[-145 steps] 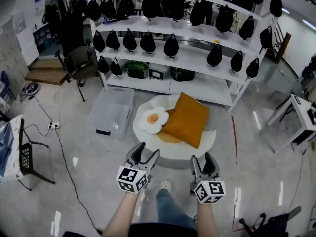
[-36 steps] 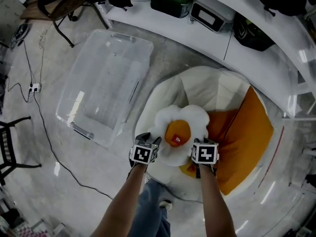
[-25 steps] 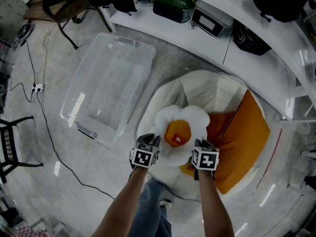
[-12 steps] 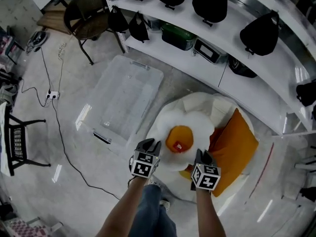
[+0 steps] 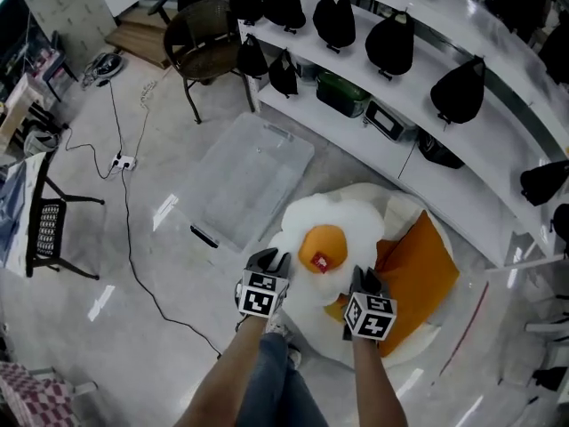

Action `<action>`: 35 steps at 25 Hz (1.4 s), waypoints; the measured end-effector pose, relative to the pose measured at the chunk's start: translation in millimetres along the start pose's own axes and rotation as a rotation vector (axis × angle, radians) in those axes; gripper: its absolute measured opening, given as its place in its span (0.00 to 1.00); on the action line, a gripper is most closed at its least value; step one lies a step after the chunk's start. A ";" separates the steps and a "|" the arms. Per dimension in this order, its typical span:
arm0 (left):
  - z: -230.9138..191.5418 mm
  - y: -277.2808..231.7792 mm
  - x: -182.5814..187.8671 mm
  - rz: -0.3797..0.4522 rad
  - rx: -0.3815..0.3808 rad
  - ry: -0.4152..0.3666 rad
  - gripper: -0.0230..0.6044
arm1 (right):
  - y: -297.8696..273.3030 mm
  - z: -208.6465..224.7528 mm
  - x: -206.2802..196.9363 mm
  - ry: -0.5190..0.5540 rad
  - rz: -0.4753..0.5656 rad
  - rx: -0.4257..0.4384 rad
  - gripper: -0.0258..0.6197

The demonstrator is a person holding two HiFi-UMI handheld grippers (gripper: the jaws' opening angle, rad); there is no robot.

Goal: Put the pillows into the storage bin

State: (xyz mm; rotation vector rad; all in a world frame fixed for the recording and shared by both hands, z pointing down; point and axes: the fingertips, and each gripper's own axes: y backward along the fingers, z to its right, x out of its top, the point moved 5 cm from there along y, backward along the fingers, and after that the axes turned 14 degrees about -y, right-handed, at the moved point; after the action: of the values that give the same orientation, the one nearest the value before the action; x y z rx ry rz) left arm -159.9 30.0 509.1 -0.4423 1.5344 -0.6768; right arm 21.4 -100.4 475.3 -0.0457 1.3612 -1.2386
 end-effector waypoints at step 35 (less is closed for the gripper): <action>-379.5 -139.2 -135.0 -0.097 0.194 0.195 0.17 | -399.7 -249.5 -17.3 0.224 -0.167 0.168 0.11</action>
State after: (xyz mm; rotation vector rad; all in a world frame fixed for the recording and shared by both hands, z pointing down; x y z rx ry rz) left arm -540.4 70.2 696.8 -0.3126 1.6185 -0.9585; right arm -406.9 -107.7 672.3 0.1022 1.4627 -1.5307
